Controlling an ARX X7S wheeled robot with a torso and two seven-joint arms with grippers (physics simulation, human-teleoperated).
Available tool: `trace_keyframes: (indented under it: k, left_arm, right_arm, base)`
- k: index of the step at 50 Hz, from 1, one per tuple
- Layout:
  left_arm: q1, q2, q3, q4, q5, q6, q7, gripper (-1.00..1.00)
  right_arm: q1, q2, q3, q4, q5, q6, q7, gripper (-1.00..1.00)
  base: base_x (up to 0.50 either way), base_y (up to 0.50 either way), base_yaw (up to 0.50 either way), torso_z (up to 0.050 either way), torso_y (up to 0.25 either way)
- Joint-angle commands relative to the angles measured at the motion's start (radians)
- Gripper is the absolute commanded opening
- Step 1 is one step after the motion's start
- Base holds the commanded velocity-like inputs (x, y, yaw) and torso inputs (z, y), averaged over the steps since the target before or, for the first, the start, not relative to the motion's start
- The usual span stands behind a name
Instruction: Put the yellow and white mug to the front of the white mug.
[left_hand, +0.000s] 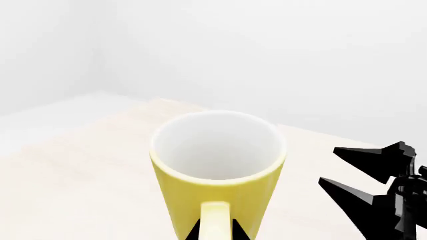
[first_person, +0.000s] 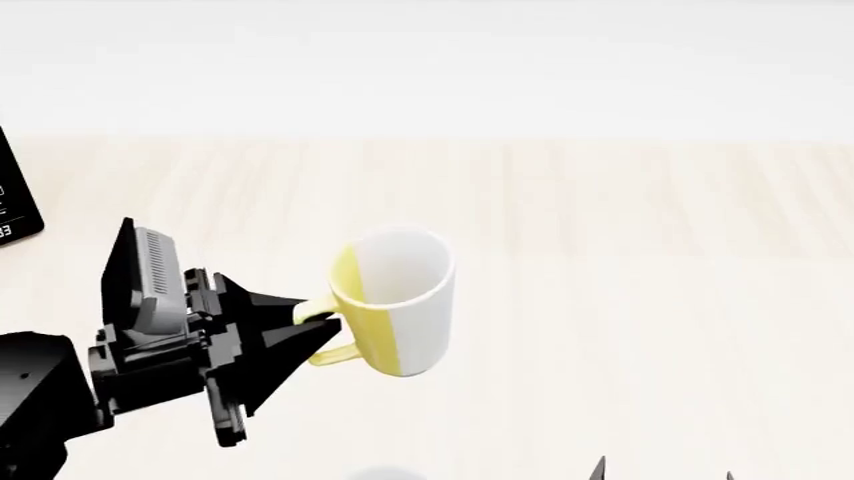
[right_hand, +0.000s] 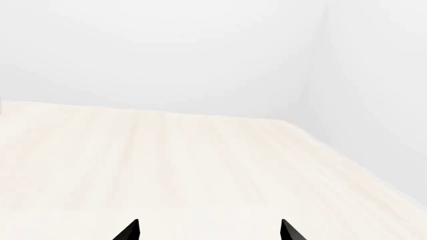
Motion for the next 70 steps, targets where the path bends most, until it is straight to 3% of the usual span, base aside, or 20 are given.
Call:
trace_keyframes:
  k: [1, 10, 16, 45, 70]
  left_arm:
    - [-0.022, 0.041, 0.004, -0.16, 0.034, 0.117, 0.02, -1.0]
    - [-0.049, 0.082, 0.016, -0.32, 0.065, 0.214, 0.043, -1.0]
    - [-0.093, 0.135, 0.02, -0.555, 0.099, 0.359, 0.08, -1.0]
    - [0.025, 0.165, -0.282, -0.563, 0.396, 0.383, 0.064, -1.0]
    - [0.045, 0.168, -0.373, -0.563, 0.5, 0.398, 0.047, -1.0]
  right_arm:
    - [-0.003, 0.006, -0.006, -0.012, 0.001, 0.003, 0.007, 1.0]
    - [-0.006, 0.011, -0.01, -0.021, 0.004, 0.005, 0.011, 1.0]
    - [-0.008, 0.014, -0.011, -0.029, 0.006, 0.007, 0.015, 1.0]
    - [-0.008, 0.025, -0.03, -0.038, 0.006, 0.005, 0.025, 1.0]
    - [-0.012, 0.034, -0.041, -0.042, 0.012, -0.006, 0.032, 1.0]
  base:
    - [0.0, 0.0, 0.0, 0.0, 0.0]
    - [0.0, 0.0, 0.0, 0.0, 0.0]
    - [0.0, 0.0, 0.0, 0.0, 0.002]
    - [0.0, 0.0, 0.0, 0.0, 0.0]
    - [0.0, 0.0, 0.0, 0.0, 0.0]
